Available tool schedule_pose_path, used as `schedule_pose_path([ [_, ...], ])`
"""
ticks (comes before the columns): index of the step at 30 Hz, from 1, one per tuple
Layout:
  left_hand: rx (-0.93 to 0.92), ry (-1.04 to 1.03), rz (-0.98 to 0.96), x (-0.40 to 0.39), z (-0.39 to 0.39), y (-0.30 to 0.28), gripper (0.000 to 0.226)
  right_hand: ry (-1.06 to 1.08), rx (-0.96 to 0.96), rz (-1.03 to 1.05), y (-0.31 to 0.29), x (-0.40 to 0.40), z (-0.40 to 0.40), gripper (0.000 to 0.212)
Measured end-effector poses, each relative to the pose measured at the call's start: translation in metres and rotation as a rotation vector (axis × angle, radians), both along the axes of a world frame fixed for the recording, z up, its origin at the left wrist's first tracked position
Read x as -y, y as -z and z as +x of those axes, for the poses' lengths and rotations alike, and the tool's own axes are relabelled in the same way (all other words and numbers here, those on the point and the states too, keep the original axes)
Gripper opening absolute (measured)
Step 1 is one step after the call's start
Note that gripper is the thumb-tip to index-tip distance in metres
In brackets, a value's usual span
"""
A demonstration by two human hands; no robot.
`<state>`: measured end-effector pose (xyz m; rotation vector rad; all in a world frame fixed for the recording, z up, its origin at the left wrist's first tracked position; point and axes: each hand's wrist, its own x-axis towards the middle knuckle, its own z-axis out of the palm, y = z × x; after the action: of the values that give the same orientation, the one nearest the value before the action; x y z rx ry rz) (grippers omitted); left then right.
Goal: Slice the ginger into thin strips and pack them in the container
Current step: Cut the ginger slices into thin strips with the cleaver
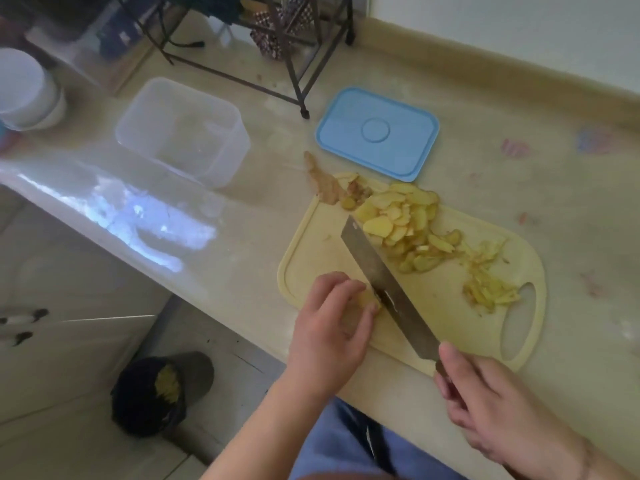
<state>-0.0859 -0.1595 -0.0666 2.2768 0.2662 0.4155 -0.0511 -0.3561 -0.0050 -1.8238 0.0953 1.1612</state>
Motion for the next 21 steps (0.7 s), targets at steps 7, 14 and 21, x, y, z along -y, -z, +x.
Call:
schedule_pose_path([
  [7,0.198,0.183,0.220,-0.005,-0.001,0.023,0.011,-0.171,0.235,-0.116,-0.002,0.001,0.006,0.079],
  [14,0.194,0.218,0.225,-0.004,0.001,0.023,0.010,-0.062,0.541,-0.166,-0.005,0.006,-0.028,0.065],
  [21,0.203,0.170,0.220,-0.002,0.002,0.022,0.016,0.000,0.521,-0.266,-0.006,-0.007,-0.026,0.066],
])
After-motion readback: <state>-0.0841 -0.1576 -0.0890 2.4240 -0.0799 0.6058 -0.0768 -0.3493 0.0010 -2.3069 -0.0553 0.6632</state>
